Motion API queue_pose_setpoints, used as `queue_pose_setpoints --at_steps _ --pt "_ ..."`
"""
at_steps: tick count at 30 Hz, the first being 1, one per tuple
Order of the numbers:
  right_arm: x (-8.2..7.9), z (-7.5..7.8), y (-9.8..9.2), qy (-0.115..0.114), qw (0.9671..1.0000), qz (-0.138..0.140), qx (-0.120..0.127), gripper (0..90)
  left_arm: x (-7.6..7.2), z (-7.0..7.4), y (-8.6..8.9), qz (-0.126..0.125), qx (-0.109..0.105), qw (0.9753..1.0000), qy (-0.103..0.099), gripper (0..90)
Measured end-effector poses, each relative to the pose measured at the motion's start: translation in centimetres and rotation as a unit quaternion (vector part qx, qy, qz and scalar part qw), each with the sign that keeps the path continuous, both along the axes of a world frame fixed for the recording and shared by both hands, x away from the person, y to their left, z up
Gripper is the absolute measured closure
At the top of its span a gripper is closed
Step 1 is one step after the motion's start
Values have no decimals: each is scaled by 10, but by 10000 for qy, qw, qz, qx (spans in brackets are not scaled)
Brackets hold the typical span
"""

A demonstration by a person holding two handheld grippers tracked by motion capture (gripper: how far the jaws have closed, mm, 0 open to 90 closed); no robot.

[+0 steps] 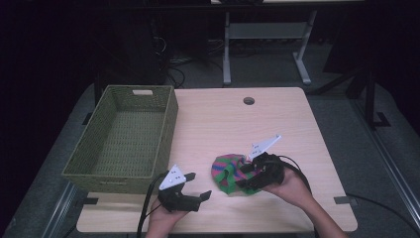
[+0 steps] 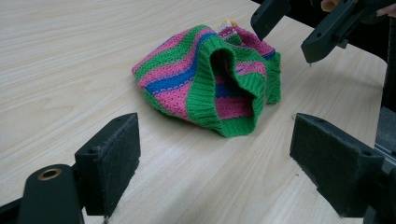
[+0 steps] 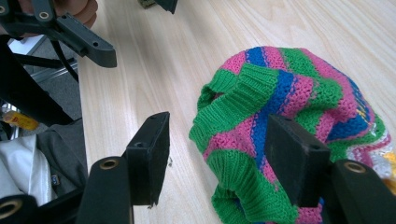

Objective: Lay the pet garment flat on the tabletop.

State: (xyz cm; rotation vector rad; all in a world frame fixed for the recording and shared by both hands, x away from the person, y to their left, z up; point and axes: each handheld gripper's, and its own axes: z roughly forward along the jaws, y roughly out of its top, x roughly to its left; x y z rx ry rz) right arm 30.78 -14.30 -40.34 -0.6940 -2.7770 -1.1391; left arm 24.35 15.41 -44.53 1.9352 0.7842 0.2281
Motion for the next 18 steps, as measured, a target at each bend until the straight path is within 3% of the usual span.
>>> queue_pose_setpoints --at_steps 18 --pt "7 -14 15 36 9989 334 -318 427 0 1 1 -21 -44 10000 7 158"
